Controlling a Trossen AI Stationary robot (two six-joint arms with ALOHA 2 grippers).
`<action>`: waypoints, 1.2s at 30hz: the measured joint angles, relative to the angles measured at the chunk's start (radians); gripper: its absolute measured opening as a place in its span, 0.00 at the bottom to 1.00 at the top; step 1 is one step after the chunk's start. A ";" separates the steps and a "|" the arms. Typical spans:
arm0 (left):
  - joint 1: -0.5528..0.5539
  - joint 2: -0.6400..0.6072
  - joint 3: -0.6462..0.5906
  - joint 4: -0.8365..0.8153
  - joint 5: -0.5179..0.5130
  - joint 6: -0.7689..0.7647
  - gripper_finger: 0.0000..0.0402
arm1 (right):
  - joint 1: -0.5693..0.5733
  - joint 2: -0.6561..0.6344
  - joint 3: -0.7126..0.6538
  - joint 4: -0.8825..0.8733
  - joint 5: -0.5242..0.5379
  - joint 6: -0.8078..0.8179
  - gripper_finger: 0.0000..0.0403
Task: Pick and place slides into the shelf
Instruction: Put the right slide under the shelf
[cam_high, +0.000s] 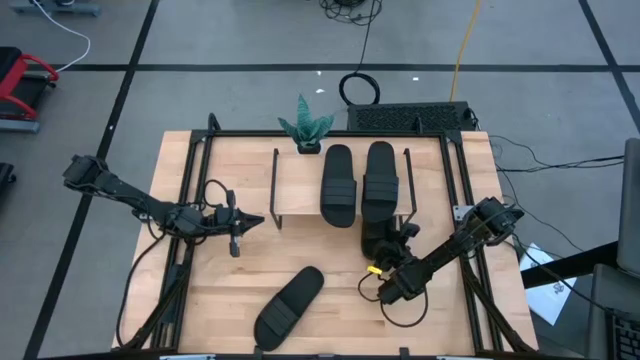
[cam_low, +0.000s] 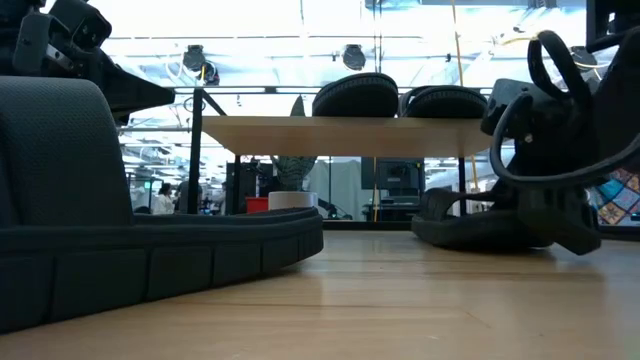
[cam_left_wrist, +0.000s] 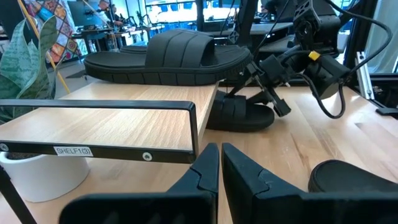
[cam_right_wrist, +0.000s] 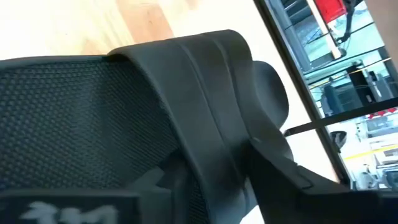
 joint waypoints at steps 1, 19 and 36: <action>0.000 0.000 0.000 0.000 0.000 0.000 0.05 | 0.000 0.000 0.000 0.003 -0.004 -0.001 0.35; 0.000 0.000 0.000 -0.011 0.000 -0.018 0.05 | 0.041 -0.114 -0.001 0.013 -0.085 -0.021 0.70; 0.000 0.000 0.000 -0.014 0.001 -0.021 0.05 | 0.204 -0.282 -0.001 0.019 -0.087 -0.132 0.47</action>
